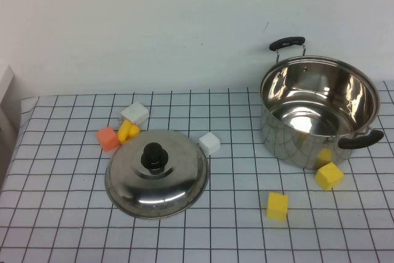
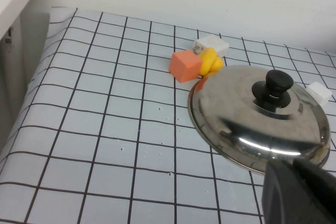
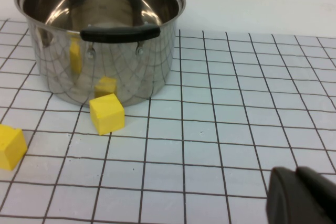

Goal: Cover the pot

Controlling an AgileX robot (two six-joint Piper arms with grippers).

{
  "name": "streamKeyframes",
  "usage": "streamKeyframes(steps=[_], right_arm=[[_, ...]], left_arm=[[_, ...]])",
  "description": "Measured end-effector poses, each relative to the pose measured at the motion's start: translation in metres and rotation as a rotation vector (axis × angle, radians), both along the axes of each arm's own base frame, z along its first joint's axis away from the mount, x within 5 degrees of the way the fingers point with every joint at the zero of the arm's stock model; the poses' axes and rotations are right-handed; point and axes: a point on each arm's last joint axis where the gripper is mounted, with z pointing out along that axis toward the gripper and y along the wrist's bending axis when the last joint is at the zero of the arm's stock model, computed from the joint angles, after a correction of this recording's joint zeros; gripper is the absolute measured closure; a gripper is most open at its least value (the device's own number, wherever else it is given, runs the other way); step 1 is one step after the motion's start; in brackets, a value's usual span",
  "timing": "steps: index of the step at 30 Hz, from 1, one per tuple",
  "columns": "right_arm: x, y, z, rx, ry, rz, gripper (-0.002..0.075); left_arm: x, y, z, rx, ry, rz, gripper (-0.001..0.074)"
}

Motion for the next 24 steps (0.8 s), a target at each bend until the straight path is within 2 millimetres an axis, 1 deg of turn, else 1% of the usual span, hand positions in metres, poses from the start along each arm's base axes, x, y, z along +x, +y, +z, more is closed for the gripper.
streamKeyframes(steps=[12,15,18,24], right_arm=[[0.000,0.000,0.000,0.000,0.000,0.000,0.0717],[0.000,0.000,0.000,0.000,0.000,0.000,0.0717],[0.000,0.000,0.000,0.000,0.000,0.000,0.0717],[0.000,0.000,0.000,0.000,0.000,0.000,0.0717]], left_arm=[[0.000,0.000,0.000,0.000,-0.003,0.000,0.0736],[0.001,0.000,0.003,-0.001,-0.040,0.004,0.0736],[0.003,0.001,0.010,-0.004,-0.131,0.013,0.0736],[0.003,0.004,0.040,-0.047,-0.455,0.043,0.0736]])
